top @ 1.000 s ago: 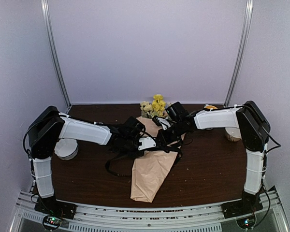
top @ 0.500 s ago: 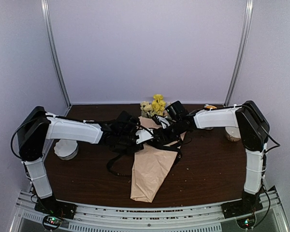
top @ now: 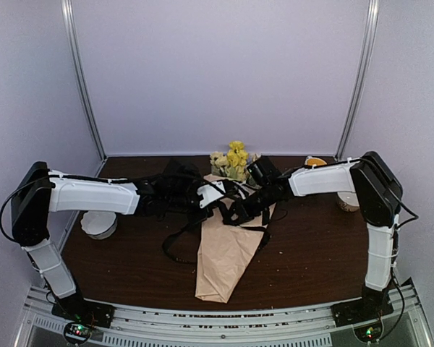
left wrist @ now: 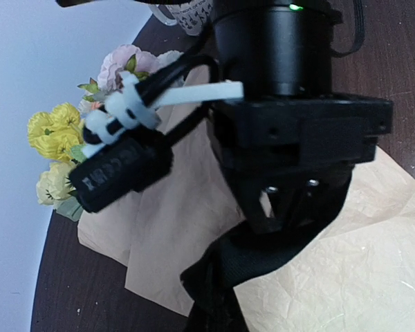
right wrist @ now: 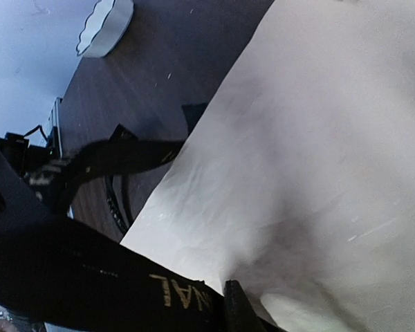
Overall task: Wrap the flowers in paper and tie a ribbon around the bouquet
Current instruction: Cross the ribbon over the folded bouquet.
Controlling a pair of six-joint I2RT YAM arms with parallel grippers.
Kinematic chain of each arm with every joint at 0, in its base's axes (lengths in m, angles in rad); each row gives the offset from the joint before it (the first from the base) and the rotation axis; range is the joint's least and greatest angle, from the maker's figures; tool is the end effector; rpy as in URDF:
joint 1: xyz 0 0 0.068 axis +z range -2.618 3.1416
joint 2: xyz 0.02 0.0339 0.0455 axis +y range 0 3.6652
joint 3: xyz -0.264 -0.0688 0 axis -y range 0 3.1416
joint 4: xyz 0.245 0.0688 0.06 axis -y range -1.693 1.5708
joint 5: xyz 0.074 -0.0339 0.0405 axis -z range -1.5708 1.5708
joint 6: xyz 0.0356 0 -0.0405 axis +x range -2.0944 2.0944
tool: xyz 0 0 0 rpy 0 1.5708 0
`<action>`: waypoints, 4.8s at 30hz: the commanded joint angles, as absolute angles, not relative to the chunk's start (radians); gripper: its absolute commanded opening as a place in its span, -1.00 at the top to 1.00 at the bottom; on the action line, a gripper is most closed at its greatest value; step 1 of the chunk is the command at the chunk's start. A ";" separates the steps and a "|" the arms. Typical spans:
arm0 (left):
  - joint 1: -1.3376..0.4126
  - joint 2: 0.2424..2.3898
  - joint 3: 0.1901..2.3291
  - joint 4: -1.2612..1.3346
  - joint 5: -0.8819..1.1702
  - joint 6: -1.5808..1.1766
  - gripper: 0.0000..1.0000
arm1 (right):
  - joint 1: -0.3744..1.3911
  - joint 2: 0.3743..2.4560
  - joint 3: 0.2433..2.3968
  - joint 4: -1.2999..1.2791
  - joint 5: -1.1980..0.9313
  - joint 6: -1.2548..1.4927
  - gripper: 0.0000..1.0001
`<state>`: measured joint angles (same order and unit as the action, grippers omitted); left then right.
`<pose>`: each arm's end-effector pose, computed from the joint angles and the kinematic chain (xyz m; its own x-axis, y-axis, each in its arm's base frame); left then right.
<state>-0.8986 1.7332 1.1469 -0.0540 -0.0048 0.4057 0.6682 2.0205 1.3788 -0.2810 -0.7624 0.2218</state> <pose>0.2417 -0.3034 0.2230 -0.0340 0.6765 -0.7357 0.8636 0.3904 0.3191 0.3201 0.2840 0.1731 -0.7810 -0.4138 -0.4678 -0.6187 0.4104 0.6699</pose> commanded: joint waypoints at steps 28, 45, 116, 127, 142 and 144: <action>-0.874 1.683 1.078 0.006 0.006 0.327 1.00 | 0.630 1.749 1.123 -0.373 -0.728 0.095 0.32; -0.873 1.665 1.045 0.027 0.010 0.290 1.00 | 0.863 1.544 0.872 0.062 -0.369 0.284 0.53; -0.873 1.714 1.109 -0.174 0.012 0.218 1.00 | 0.739 1.769 1.014 -0.028 -0.216 0.315 0.80; -0.873 1.730 1.111 -0.169 -0.003 0.183 1.00 | 0.723 1.722 1.070 -0.108 -0.364 0.286 0.57; -0.873 1.736 1.111 -0.160 -0.031 0.154 1.00 | 0.731 1.587 0.926 0.050 -0.490 0.367 0.46; -0.873 1.736 1.110 -0.158 -0.031 0.154 1.00 | 0.750 1.552 0.881 0.079 -0.474 0.381 0.46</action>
